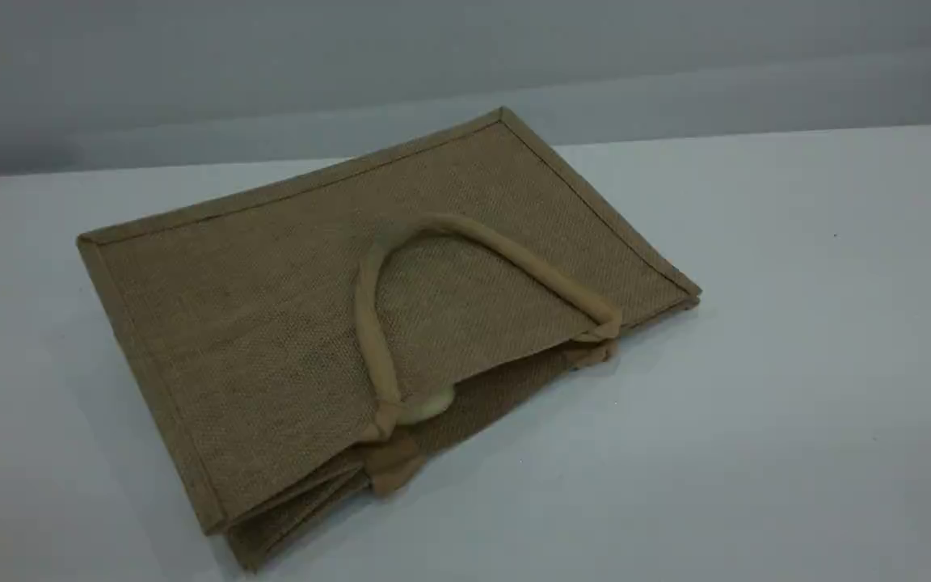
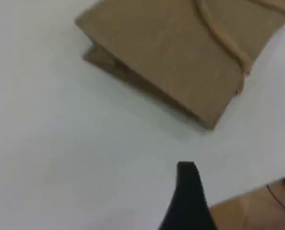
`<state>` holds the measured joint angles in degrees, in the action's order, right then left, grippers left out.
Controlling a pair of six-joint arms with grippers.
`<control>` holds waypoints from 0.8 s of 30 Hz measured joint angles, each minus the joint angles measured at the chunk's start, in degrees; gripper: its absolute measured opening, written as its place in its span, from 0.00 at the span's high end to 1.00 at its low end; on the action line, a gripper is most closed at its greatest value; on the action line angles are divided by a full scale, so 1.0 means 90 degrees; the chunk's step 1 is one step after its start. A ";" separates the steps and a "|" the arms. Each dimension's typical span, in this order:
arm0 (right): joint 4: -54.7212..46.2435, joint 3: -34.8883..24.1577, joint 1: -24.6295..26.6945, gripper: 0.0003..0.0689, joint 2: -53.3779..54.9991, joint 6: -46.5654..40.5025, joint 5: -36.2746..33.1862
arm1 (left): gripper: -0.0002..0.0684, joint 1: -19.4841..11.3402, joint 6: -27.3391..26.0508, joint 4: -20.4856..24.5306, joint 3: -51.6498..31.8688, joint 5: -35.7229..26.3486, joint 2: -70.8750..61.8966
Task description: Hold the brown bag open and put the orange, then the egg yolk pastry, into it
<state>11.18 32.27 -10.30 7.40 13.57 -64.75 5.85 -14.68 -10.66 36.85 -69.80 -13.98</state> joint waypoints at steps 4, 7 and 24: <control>-0.0059 -0.0244 0.0000 0.20 0.0000 0.0000 0.0140 | 0.29 0.0000 0.0000 0.0000 -0.0100 -0.0007 0.0000; -0.0100 -0.0318 0.0000 0.20 0.0000 0.0000 0.0334 | 0.29 0.0000 0.0000 0.0000 -0.0180 -0.0022 0.0000; -0.0080 -0.0344 0.0000 0.20 -0.0006 0.0000 0.0335 | 0.29 0.0000 0.0161 0.0190 -0.0854 0.0796 0.0000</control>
<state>10.46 29.17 -10.30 7.34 13.57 -61.74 5.85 -13.23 -8.95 29.17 -62.63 -13.98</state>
